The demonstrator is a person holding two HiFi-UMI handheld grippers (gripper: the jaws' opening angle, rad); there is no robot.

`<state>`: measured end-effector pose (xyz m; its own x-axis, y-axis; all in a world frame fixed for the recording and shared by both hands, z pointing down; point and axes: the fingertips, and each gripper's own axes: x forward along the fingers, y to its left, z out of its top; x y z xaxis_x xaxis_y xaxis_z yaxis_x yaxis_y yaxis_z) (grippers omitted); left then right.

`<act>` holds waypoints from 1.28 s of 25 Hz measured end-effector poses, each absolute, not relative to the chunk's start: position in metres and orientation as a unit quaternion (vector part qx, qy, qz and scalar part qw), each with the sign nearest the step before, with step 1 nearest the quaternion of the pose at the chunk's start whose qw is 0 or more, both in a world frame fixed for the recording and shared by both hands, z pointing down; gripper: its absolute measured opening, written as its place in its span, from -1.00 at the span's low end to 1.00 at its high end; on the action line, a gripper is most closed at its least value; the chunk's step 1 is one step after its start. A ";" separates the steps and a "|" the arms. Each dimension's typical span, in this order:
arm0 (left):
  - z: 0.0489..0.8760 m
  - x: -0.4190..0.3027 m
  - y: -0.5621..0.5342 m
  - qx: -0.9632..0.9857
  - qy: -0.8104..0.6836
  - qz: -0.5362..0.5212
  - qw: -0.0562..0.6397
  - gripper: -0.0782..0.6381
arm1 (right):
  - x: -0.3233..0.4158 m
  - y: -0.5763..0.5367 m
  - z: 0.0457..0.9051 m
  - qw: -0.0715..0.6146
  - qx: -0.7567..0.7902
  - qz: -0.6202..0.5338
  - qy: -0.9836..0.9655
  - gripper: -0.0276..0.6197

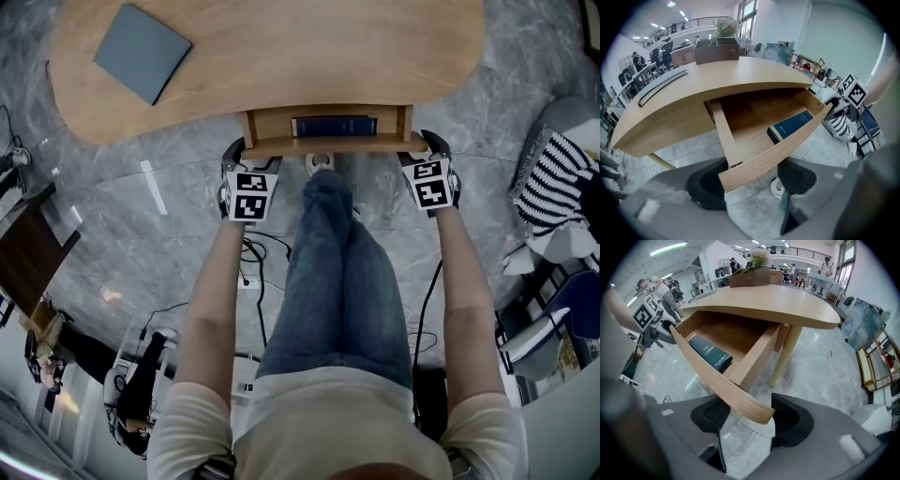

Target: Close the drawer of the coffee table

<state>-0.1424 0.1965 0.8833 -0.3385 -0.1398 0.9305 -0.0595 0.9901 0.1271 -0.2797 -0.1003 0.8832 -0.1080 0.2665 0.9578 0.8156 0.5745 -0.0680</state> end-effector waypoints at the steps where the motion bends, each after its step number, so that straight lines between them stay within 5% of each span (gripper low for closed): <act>1: 0.884 -0.146 0.199 0.061 -0.818 -0.035 0.571 0.15 | -0.283 -0.098 0.883 0.545 -0.385 -0.251 -0.701 -0.08; 32: 0.877 -0.226 0.239 -0.002 -0.850 -0.045 0.525 0.18 | -0.361 -0.062 0.881 0.521 -0.382 -0.242 -0.724 -0.07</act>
<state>-0.2259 0.2386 0.8769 -0.4490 -0.0435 0.8925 0.0502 0.9960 0.0738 -0.3611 -0.0624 0.8812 -0.1654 0.2999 0.9395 0.8052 0.5912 -0.0470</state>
